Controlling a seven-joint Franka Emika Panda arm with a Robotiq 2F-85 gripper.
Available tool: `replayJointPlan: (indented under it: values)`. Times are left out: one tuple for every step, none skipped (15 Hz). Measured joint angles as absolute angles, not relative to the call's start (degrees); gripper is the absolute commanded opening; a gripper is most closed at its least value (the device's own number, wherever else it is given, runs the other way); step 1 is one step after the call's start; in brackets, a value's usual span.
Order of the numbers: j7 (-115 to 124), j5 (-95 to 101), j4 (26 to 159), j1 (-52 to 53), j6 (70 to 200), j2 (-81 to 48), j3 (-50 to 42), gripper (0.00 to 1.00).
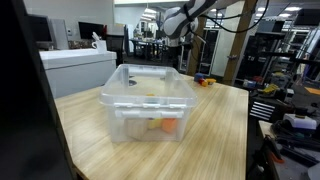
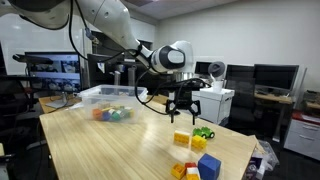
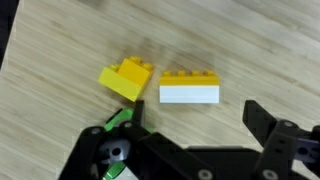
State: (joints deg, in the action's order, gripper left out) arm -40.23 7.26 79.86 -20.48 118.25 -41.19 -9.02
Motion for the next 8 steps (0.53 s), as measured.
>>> replayJointPlan:
  values:
    - [-39.36,7.26,79.87,-20.7,118.09,-41.29,-9.17,1.0]
    - [-39.08,7.27,79.95,-20.93,118.07,-41.38,-9.2,1.0]
    - [-39.08,7.42,80.04,-21.01,118.07,-41.47,-9.21,1.0]
    - [-39.24,7.42,80.1,-21.01,118.08,-41.61,-9.07,1.0]
    - [-39.71,7.42,80.14,-21.02,118.24,-41.82,-8.77,1.0]
    - [-40.46,7.45,80.18,-21.01,118.62,-42.1,-8.38,1.0]
    - [-40.93,7.52,80.24,-20.98,119.12,-42.34,-8.08,1.0]
    - [-41.37,7.52,80.28,-20.96,119.65,-42.6,-7.85,1.0]
